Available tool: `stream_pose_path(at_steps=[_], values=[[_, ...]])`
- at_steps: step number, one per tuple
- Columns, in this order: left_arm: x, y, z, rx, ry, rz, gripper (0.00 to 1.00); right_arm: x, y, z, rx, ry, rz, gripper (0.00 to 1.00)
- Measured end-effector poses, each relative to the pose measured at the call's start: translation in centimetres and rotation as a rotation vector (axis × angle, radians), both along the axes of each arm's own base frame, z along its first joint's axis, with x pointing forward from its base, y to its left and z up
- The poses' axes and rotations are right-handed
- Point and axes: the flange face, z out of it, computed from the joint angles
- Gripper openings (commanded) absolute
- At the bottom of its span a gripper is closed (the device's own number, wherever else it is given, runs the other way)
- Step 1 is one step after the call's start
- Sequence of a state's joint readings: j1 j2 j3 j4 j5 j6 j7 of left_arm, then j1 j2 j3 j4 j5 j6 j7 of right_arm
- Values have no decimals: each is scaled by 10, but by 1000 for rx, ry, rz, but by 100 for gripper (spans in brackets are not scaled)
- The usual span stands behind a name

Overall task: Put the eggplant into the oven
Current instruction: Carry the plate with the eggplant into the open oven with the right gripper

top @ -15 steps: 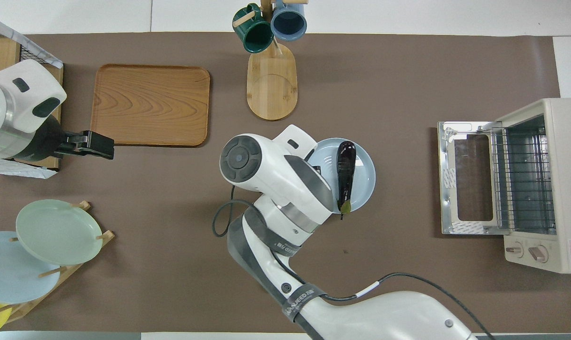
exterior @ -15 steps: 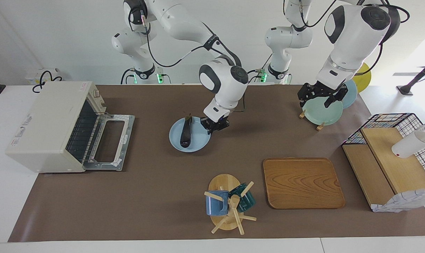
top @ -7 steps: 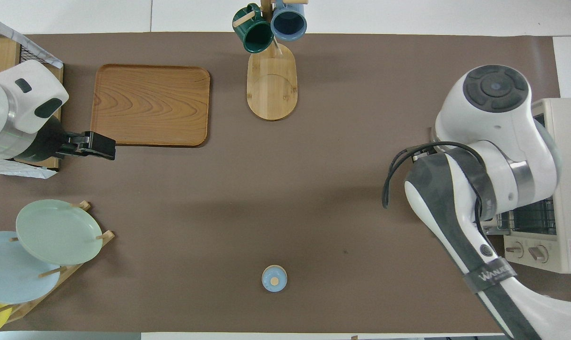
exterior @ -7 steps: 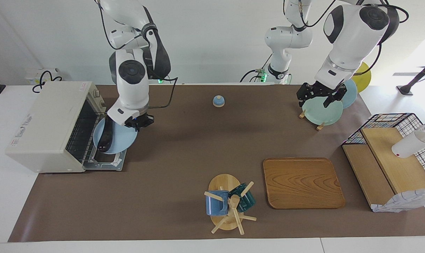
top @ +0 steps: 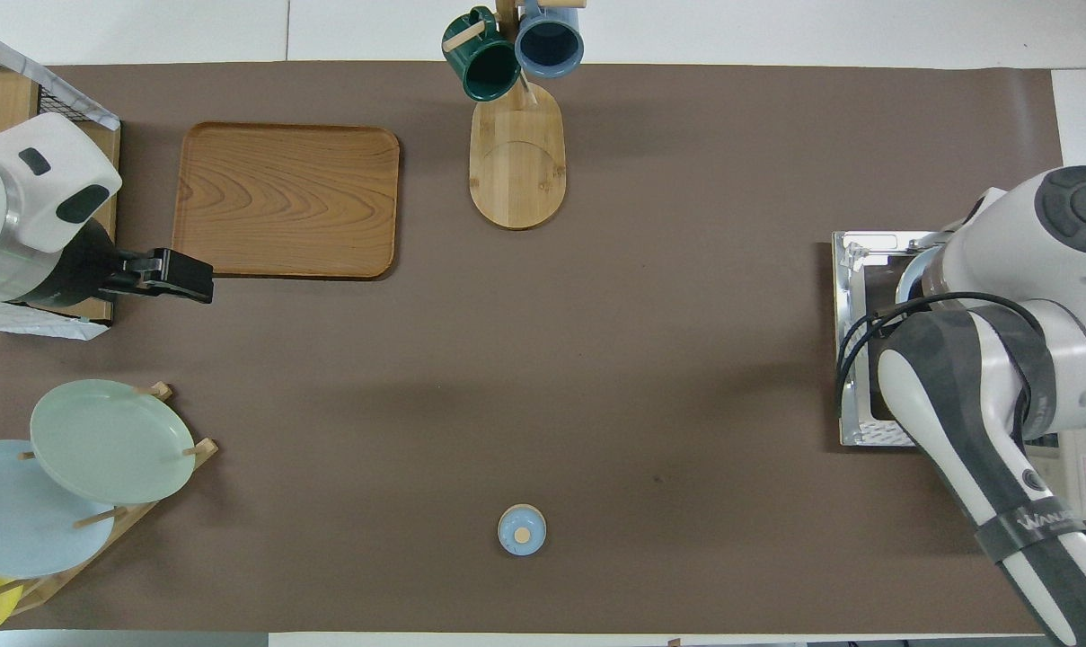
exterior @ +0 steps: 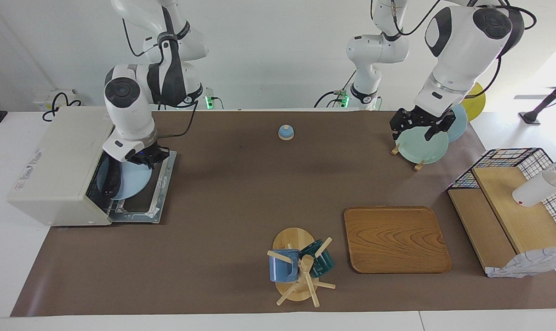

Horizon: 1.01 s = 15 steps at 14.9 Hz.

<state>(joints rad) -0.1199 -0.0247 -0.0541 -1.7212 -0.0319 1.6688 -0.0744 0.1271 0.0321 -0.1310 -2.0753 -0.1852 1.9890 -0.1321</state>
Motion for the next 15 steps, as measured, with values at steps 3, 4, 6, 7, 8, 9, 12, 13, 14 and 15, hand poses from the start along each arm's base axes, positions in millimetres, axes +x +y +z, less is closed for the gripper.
stream_pose_path(at_steps=[3,4,6,7,8,9,12,13,14,15], values=[[0,4,1,0,-2,8,100,-5,-22,-8,13,-13,37,0],[0,4,2,0,-3,8,100,-7,-24,-9,15,-18,36,0],[0,4,2,0,-3,8,100,-12,-26,-14,19,-30,36,0],[0,4,2,0,-3,8,100,-15,-28,-17,22,-34,33,0],[0,4,2,0,-3,8,100,-18,-30,-20,25,-36,29,0],[0,4,2,0,-3,8,100,-20,-31,-21,28,-38,25,0],[0,4,2,0,-3,8,100,-24,-32,-23,33,-36,21,27],[0,4,2,0,-3,8,100,-25,-32,-24,33,-33,21,40],[0,4,2,0,-3,8,100,-25,-31,-25,36,-32,20,49],[0,4,2,0,-3,8,100,-25,-29,-24,43,-35,17,50]])
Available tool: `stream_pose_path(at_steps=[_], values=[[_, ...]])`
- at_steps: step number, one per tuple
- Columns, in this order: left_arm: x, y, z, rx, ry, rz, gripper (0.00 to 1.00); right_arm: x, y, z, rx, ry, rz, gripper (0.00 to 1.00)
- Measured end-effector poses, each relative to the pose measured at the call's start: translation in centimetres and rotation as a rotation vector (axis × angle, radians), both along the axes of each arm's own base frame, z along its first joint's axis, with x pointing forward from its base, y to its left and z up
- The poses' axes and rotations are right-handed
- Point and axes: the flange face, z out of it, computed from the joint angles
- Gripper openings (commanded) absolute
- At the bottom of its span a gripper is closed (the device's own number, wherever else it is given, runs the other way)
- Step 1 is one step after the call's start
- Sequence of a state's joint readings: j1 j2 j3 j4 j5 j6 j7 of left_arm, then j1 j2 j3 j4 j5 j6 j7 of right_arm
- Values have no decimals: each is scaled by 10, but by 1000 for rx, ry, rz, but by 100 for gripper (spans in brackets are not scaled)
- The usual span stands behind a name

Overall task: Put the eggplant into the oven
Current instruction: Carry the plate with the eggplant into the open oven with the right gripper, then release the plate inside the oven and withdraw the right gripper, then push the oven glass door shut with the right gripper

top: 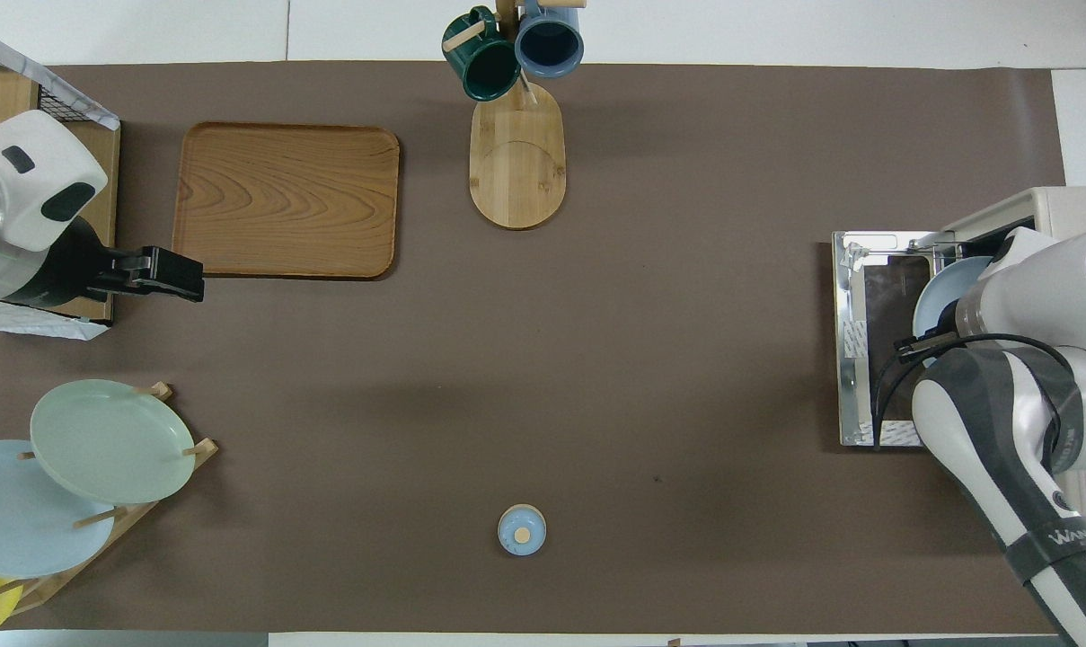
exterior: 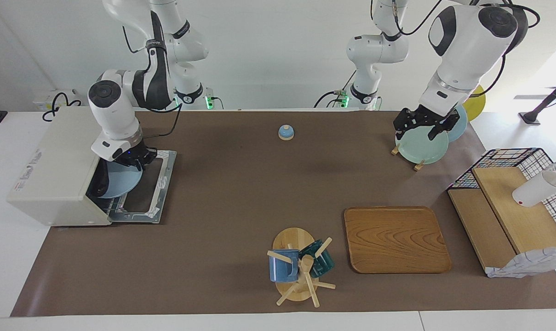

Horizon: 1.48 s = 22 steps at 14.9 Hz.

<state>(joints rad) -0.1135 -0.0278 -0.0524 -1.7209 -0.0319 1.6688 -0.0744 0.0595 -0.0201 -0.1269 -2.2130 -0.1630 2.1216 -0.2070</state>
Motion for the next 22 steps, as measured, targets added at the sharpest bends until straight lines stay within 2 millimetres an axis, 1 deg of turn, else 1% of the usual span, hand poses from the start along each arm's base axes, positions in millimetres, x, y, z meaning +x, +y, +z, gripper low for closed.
stream_pose_path(at_steps=[2,3,5,6,7,8,9,10,11,14,16,19,22], values=[[0,0,0,0,0,0,100,5,7,9,21,-8,-6,50],[0,0,0,0,0,0,100,9,14,18,28,-10,0,47],[0,0,0,0,0,0,100,19,35,36,34,-33,23,17],[0,0,0,0,0,0,100,23,47,40,37,-47,19,2],[0,0,0,0,0,0,100,24,61,40,40,-57,8,0],[0,0,0,0,0,0,100,25,75,36,40,-64,-6,0],[0,0,0,0,0,0,100,26,88,28,39,-68,-18,0],[0,0,0,0,0,0,100,26,97,17,39,-72,-22,0],[0,0,0,0,0,0,100,26,100,4,41,-79,-26,0],[0,0,0,0,0,0,100,17,93,-37,46,-94,-42,0],[0,0,0,0,0,0,100,12,90,-55,46,-91,-68,0],[0,0,0,0,0,0,100,11,90,-70,43,-84,-84,0],[0,0,0,0,0,0,100,11,88,-79,39,-69,-93,0]])
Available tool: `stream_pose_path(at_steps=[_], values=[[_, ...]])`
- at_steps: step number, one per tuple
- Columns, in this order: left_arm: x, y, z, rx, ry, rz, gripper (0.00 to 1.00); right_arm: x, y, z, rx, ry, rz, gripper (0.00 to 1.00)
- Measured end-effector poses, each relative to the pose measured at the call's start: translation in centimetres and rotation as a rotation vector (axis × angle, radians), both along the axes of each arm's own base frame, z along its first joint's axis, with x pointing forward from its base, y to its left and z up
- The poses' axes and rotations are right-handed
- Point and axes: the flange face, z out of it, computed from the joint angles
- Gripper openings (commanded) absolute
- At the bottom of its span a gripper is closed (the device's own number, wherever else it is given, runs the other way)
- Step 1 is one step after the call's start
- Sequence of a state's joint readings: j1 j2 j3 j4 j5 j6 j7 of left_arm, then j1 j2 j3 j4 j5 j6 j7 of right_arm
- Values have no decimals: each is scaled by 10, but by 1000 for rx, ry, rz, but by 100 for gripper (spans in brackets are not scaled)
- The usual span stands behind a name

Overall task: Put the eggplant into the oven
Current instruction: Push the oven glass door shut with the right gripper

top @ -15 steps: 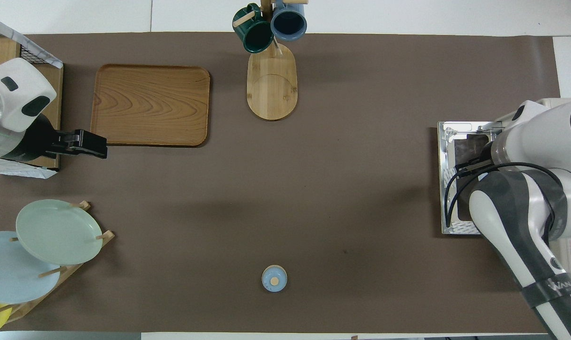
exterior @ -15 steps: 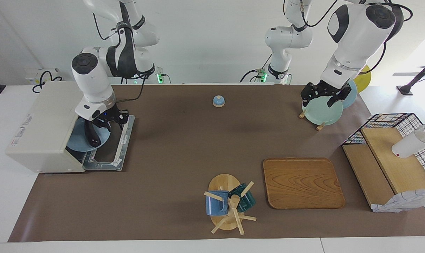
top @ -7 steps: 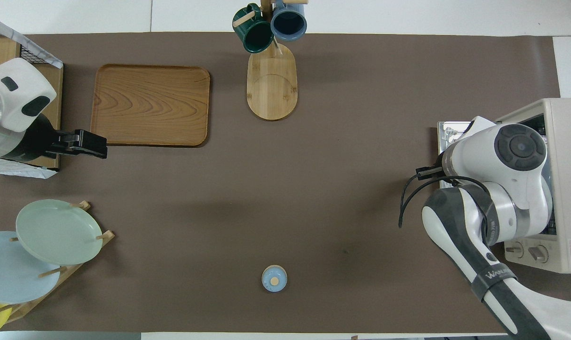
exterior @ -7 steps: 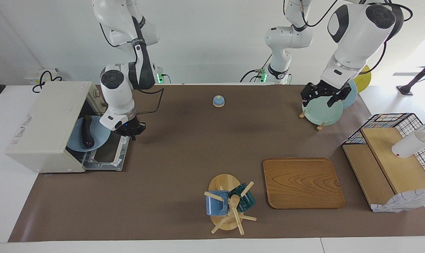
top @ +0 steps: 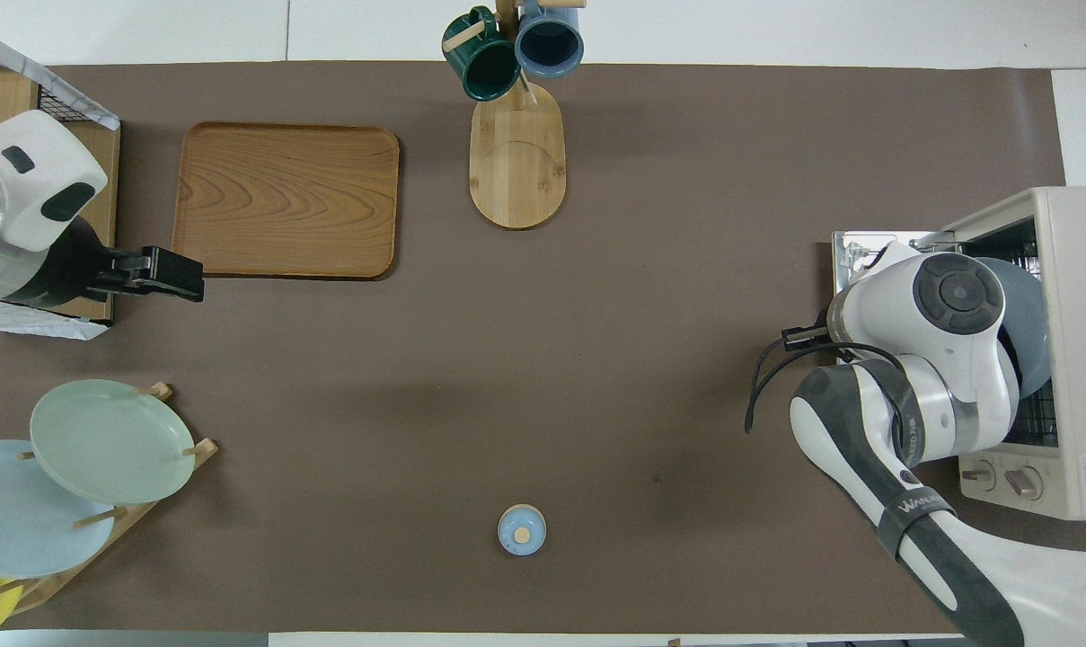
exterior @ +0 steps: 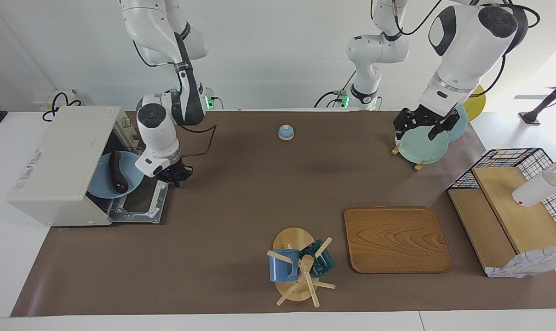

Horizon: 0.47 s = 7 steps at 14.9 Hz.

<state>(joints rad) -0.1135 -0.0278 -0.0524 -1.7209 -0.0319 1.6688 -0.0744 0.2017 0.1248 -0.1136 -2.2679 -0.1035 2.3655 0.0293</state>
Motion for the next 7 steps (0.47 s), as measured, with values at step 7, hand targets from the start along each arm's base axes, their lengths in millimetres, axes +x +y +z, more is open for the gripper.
stream_pose_path(at_steps=[7], values=[[0,0,0,0,0,0,100,-1,-7,-5,-43,8,34,0]])
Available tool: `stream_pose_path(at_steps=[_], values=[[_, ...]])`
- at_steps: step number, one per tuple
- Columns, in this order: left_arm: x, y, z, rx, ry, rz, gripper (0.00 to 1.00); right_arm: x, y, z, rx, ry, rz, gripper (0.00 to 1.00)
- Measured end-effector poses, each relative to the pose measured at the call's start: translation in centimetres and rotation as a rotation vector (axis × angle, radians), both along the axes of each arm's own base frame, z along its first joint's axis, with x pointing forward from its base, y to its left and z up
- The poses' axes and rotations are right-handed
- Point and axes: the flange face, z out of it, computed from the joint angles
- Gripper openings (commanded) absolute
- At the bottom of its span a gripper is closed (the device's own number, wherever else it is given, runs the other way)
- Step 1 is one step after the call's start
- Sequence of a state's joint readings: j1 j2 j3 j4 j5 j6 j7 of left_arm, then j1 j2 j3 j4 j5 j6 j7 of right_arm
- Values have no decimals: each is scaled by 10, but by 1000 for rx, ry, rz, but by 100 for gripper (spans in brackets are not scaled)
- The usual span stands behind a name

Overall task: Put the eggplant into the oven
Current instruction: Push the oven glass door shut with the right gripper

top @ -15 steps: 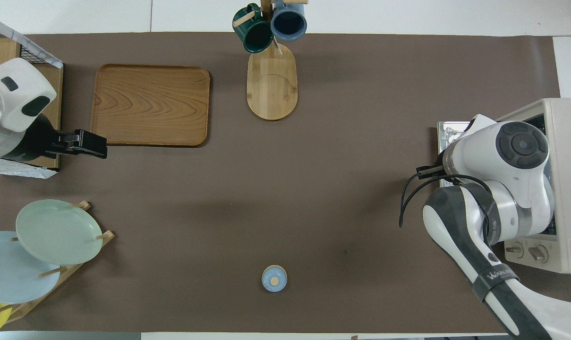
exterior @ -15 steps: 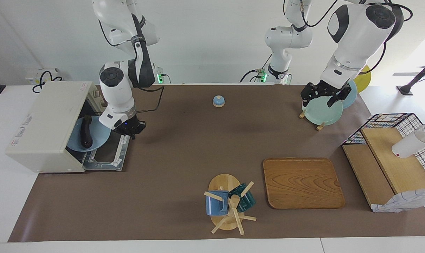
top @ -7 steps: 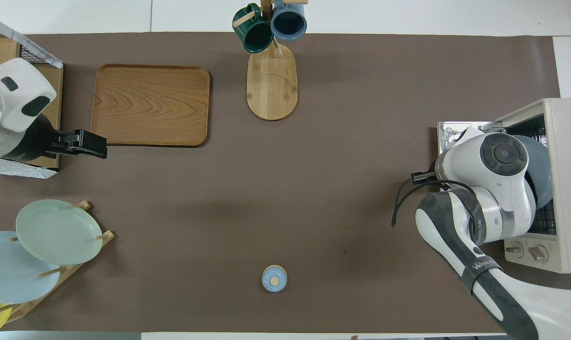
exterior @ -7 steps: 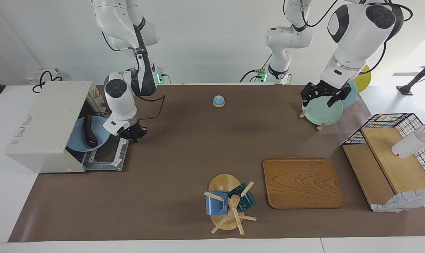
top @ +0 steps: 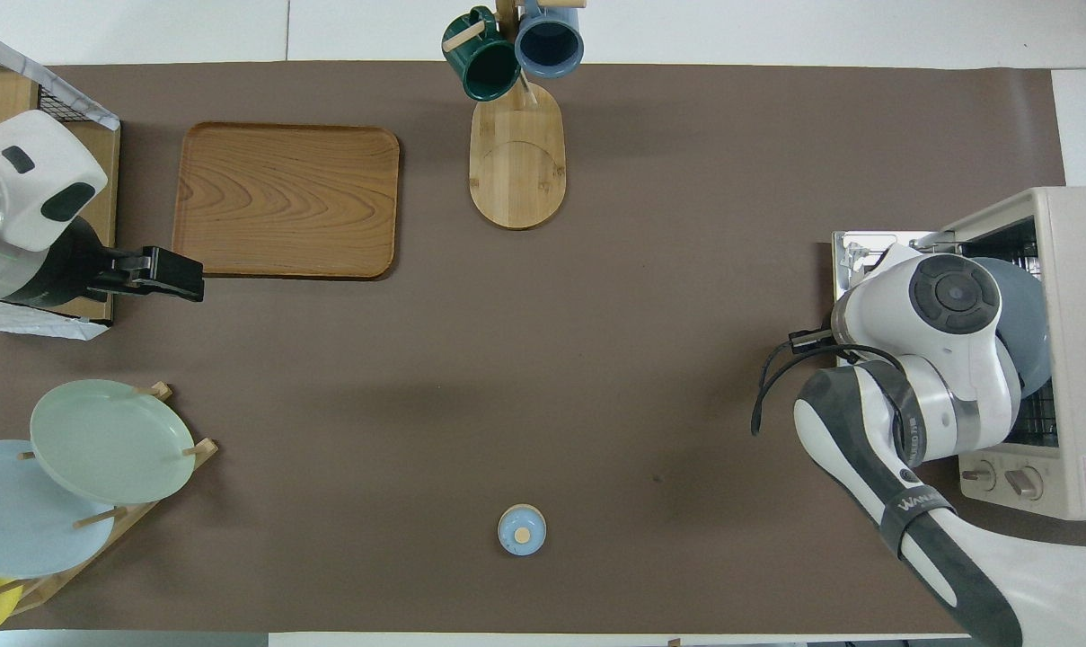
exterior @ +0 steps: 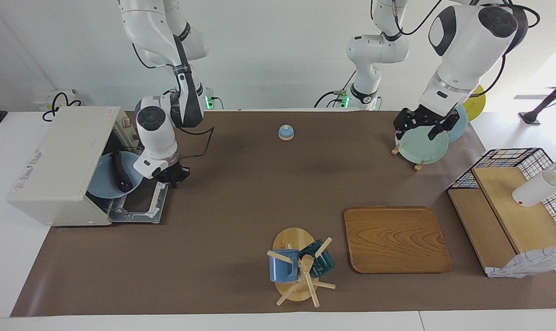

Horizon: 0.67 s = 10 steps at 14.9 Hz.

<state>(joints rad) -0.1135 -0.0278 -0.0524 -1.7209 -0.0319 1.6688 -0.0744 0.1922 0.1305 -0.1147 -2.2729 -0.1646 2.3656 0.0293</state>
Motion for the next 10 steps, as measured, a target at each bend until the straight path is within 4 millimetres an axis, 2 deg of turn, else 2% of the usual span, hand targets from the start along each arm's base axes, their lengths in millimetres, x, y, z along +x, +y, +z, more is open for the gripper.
stream_pose_path(at_steps=[5,10], values=[[0,0,0,0,0,0,100,-1,-3,-2,-20,3,17,0],[0,0,0,0,0,0,100,-3,13,0,-123,26,149,0]])
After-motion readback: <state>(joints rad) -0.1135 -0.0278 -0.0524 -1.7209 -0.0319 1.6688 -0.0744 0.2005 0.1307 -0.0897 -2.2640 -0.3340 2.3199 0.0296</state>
